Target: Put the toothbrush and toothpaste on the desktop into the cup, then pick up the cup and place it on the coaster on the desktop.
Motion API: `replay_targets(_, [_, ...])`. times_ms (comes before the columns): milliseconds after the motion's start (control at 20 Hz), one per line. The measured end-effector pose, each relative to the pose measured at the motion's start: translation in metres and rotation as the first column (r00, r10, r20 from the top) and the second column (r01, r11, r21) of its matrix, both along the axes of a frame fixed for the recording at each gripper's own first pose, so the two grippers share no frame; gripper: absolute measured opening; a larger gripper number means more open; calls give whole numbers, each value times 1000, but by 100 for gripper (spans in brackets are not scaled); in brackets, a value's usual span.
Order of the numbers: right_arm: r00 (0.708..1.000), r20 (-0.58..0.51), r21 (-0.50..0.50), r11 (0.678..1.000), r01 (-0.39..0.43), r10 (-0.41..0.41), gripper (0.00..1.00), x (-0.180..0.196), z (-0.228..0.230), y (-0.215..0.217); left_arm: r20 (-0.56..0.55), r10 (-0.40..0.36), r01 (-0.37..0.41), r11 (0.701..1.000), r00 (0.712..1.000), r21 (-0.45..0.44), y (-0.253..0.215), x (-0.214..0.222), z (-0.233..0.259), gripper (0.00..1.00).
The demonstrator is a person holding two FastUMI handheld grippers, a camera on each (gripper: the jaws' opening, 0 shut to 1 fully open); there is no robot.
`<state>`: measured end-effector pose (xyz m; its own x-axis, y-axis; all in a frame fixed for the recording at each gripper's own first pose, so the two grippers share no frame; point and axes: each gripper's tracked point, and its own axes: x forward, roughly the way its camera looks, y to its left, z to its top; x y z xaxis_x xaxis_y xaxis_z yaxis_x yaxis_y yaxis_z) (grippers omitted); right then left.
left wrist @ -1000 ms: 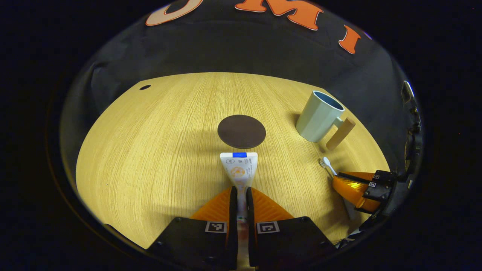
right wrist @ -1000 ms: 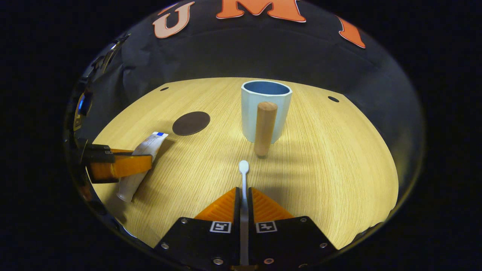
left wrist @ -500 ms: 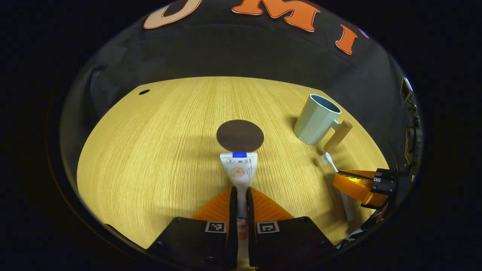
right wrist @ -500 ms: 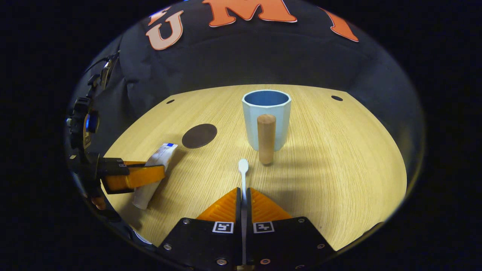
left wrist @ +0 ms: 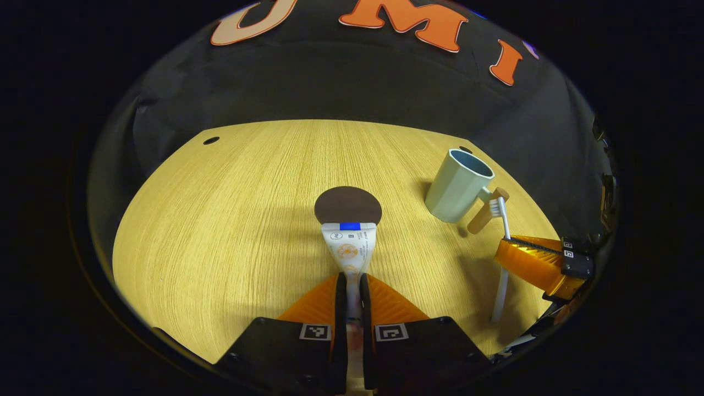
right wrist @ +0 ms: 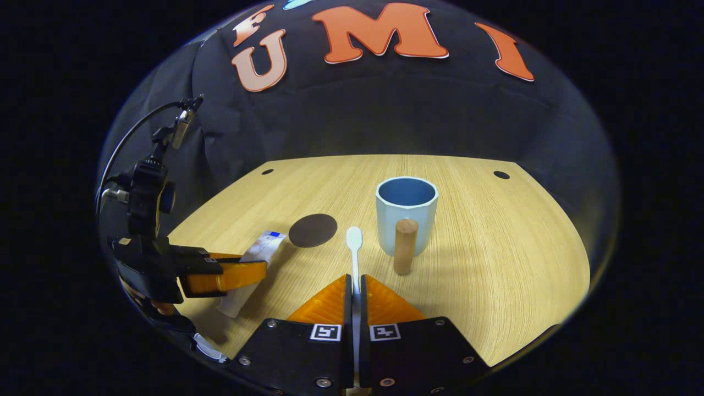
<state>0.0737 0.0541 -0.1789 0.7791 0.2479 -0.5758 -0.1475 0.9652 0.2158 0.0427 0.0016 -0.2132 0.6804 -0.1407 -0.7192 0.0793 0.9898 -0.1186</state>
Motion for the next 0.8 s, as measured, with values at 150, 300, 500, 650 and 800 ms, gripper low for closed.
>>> replay_targets(150, [999, 42, 25, 1000, -6, 5, 5, 3, 8, 1, 13, -2, 2, 1000, 1000, -2, -2, 1, 4, 15])
replay_targets(300, [997, 81, 38, 999, -9, 6, 5, 8, 17, -1, 28, -6, 6, 1000, 1000, -8, -3, 1, 11, 15])
replay_targets(500, [991, 136, 57, 998, -4, -3, 5, 14, 32, -6, 48, -7, 8, 1000, 999, -13, -3, 2, 19, 14])
replay_targets(650, [984, 177, 65, 998, -7, -4, 4, 18, 46, -9, 67, -8, 10, 1000, 998, -20, -3, 3, 24, 14])
replay_targets(800, [975, 221, 67, 998, -7, -8, 5, 27, 59, -15, 100, -6, 9, 1000, 995, -26, -3, 3, 31, 14])
